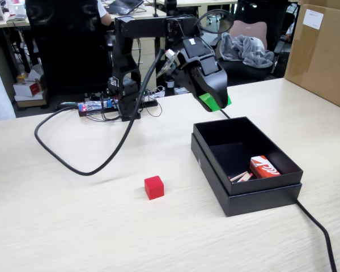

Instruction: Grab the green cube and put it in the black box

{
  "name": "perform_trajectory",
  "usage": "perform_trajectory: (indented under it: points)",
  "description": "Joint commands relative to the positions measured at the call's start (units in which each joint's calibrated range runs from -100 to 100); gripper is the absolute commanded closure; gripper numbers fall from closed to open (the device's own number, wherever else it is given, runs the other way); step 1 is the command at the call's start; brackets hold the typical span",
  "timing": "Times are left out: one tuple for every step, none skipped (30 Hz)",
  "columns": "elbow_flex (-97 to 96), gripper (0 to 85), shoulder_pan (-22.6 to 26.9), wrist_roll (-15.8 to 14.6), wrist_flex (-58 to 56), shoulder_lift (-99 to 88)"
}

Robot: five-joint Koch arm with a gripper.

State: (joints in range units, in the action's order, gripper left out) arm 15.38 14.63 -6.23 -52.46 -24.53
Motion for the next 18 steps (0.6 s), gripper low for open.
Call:
perform_trajectory:
  points:
    - [7.92,84.6,0.49,0.00,0.49,6.57]
    - [9.46,84.6,0.59,0.00,0.49,10.13]
    - [10.28,84.6,0.68,-0.05,0.49,12.77]
    - [10.55,84.6,1.03,-0.20,0.49,16.44]
    - [10.37,84.6,1.12,-0.29,0.49,18.05]
    - [10.19,84.6,1.22,-0.34,0.49,19.54]
    - [9.73,84.6,1.32,-0.49,0.49,21.03]
    - [9.55,84.6,1.32,-0.59,0.49,21.83]
    - [8.92,84.6,1.47,-0.68,0.49,24.93]
    - [8.64,84.5,1.47,-0.68,0.49,25.85]
    - [8.46,84.5,1.47,-0.73,0.49,26.65]
    - [8.19,84.5,1.47,-0.78,0.49,27.69]
    - [7.92,84.5,1.47,-0.78,0.49,28.49]
    - [7.10,84.5,1.47,-0.83,0.49,30.44]
    - [6.65,84.3,1.47,-0.83,0.49,31.13]
    - [6.56,84.3,1.47,-0.83,0.49,31.13]
    - [6.29,84.3,1.47,-0.83,0.49,31.59]
    - [6.02,84.2,1.47,-0.83,0.49,31.93]
